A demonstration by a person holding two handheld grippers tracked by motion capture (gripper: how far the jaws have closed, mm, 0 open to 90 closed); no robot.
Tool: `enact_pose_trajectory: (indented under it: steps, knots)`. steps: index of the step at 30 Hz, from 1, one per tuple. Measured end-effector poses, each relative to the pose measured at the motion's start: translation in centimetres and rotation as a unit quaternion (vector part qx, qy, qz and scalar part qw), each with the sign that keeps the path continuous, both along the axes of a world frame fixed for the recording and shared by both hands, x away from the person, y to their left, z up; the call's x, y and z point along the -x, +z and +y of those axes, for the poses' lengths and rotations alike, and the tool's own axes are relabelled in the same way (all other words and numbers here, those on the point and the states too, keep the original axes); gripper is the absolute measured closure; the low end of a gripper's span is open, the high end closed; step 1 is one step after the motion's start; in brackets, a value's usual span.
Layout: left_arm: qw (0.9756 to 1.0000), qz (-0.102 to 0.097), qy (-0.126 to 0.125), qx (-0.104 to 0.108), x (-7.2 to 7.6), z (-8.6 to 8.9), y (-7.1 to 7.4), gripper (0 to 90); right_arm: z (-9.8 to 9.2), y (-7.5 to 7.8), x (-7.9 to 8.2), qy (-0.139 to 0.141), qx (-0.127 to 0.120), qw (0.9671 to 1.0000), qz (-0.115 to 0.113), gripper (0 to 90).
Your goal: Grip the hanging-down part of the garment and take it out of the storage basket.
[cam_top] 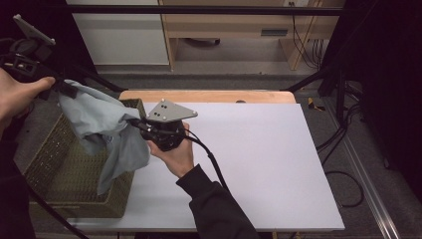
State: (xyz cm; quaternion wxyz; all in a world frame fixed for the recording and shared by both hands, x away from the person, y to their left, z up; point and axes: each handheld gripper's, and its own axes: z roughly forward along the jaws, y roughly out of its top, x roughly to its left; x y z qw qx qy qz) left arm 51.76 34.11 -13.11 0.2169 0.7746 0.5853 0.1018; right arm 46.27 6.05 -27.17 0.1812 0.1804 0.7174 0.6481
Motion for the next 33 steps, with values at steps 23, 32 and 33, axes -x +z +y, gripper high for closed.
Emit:
enact_pose_trajectory:
  steps: [23, 32, 33]
  knots:
    - [0.9993, -0.012, -0.033, 0.016, 0.0, -2.4, 0.6, 84.3, -2.6, 4.8, 1.5, -0.053, -0.057, 0.9947, -0.068, 88.0]
    - [0.9991, -0.017, -0.036, 0.015, 0.1, -3.1, 0.8, 84.3, -3.3, 5.2, 1.3, -0.045, -0.061, 0.9953, -0.060, 88.0]
    - [0.9992, -0.014, -0.036, 0.010, 0.1, -3.1, 0.7, 84.3, -3.3, 5.0, 1.2, -0.043, -0.053, 0.9959, -0.059, 88.0]
